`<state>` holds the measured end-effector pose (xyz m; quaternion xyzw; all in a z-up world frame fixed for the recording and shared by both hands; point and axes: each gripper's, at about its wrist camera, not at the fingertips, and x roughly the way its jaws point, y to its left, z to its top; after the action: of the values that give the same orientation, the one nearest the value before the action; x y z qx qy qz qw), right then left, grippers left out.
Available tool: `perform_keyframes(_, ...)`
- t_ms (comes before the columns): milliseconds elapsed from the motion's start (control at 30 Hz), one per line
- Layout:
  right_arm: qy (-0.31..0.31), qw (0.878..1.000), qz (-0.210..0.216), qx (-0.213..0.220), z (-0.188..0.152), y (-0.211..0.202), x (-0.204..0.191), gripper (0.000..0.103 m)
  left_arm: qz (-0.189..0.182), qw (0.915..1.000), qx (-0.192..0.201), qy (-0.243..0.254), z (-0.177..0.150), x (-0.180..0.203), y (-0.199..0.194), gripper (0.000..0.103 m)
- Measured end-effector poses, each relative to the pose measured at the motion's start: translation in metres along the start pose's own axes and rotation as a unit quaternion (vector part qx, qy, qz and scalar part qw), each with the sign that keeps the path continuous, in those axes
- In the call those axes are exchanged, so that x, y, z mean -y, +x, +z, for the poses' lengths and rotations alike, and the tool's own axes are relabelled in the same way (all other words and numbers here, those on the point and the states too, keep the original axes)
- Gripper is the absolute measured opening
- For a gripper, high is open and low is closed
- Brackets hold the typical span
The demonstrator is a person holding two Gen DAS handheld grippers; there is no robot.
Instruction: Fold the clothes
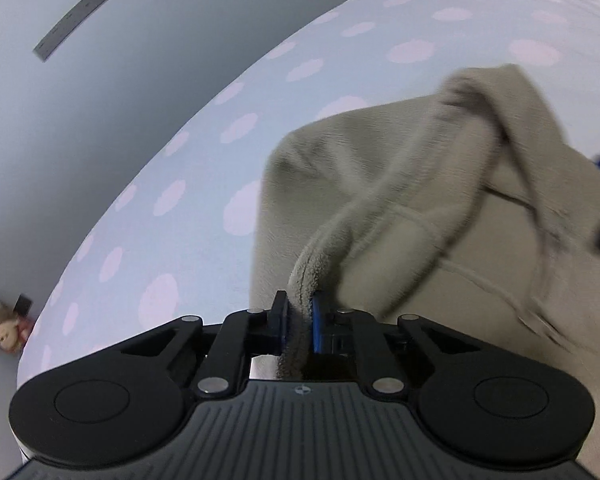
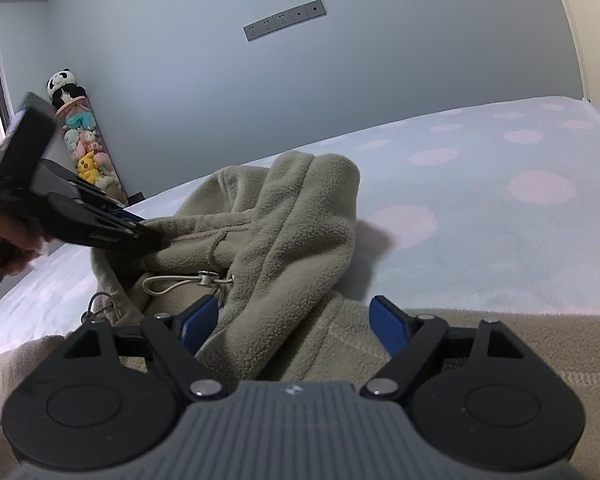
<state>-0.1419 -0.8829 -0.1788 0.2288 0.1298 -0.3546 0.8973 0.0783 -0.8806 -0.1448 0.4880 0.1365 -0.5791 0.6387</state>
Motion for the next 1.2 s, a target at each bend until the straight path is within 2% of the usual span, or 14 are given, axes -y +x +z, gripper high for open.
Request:
perform_keyframes(167, -0.012, 1.0, -0.013, 0.0, 0.0, 0.001, -0.004, 0.084, -0.028, 0.9987, 0.019, 0.037, -0.03, 0.018, -0.035, 0.008)
perform_keyframes(333, -0.021, 1.0, -0.02, -0.004, 0.0, -0.001, -0.006, 0.084, -0.046, 0.9929, 0.012, 0.109, -0.054, 0.05, -0.041, 0.008)
perform_keyframes(667, -0.018, 1.0, -0.017, -0.012, -0.003, 0.0, -0.003, 0.084, -0.048, 0.9951, -0.015, 0.085, -0.033, 0.042, -0.034, 0.008)
perform_keyframes(767, -0.014, 1.0, -0.016, -0.013, -0.002, -0.002, -0.002, 0.084, -0.049, 0.9955, -0.023, 0.078, -0.026, 0.04, -0.033, 0.023)
perform_keyframes(833, -0.019, 1.0, -0.021, -0.01, 0.0, -0.004, -0.001, 0.084, -0.06, 0.9952, -0.005, 0.077, -0.018, 0.039, -0.041, 0.039)
perform_keyframes(933, -0.029, 0.999, -0.034, -0.009, 0.004, -0.008, 0.0, 0.083, -0.056, 0.9938, 0.024, 0.093, 0.002, 0.048, -0.045, 0.043)
perform_keyframes(1000, -0.038, 0.998, -0.043, -0.009, 0.007, -0.011, 0.002, 0.074, -0.059, 0.9929, 0.038, 0.096, 0.019, 0.055, -0.039, 0.043)
perform_keyframes(1033, -0.041, 0.998, -0.046, -0.009, 0.008, -0.013, 0.003, 0.063, -0.061, 0.9923, 0.046, 0.097, 0.028, 0.059, -0.036, 0.043)
perform_keyframes(1200, -0.036, 0.997, -0.067, -0.007, 0.014, -0.017, 0.016, 0.043, -0.081, 0.9886, 0.079, 0.099, 0.07, 0.071, -0.023, 0.043)
